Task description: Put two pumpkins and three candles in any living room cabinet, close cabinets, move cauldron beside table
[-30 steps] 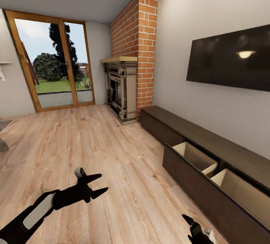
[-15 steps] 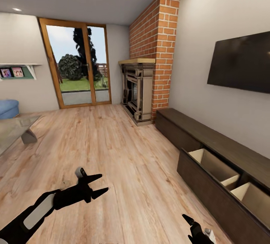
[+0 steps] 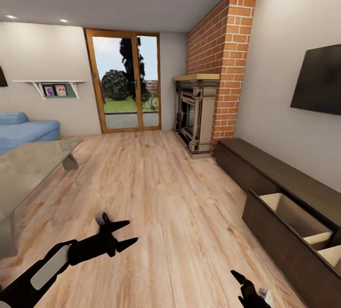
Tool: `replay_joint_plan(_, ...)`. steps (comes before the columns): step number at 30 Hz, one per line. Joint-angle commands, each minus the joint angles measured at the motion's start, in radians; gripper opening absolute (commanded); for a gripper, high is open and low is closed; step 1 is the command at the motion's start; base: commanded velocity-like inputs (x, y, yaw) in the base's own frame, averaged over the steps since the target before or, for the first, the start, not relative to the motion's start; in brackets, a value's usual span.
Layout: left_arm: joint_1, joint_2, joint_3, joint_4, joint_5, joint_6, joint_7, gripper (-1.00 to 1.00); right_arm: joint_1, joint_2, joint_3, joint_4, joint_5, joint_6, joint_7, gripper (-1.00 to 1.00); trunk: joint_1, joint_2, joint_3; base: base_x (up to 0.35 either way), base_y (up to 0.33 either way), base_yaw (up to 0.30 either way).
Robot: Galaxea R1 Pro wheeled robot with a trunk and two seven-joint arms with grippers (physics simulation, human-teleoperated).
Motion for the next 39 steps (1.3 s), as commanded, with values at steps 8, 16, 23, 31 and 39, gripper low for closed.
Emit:
replay_joint_plan(8,-0.001,0.005,-0.003,-0.001,0.005,0.004,-0.003,1.00,-0.001,0.000,0.007,0.002,-0.010,-0.019,0.004,1.00,-0.001,-0.001,-0.001,-0.180,0.000,0.288)
replay_joint_plan(16,-0.001,0.003,0.000,-0.001,-0.019,0.002,-0.001,1.00,-0.001,0.001,0.008,0.002,-0.010,-0.026,0.002,1.00,-0.001,-0.001,-0.001,-0.009,0.000,0.288)
replay_joint_plan(23,-0.001,0.003,0.001,0.000,-0.024,0.001,-0.001,1.00,-0.001,0.001,0.009,0.002,-0.010,-0.037,0.001,1.00,-0.001,-0.001,-0.001,0.000,0.000,0.085)
replay_joint_plan(31,-0.001,0.007,0.001,0.000,-0.025,0.002,-0.001,1.00,-0.001,0.001,0.009,0.002,-0.010,-0.038,0.001,1.00,-0.001,-0.001,-0.001,0.000,0.000,0.130)
replay_joint_plan(39,-0.001,0.010,0.003,0.003,-0.024,0.002,-0.002,1.00,-0.001,0.001,0.009,0.002,-0.010,-0.038,-0.002,1.00,-0.001,-0.001,-0.001,0.000,0.000,0.285)
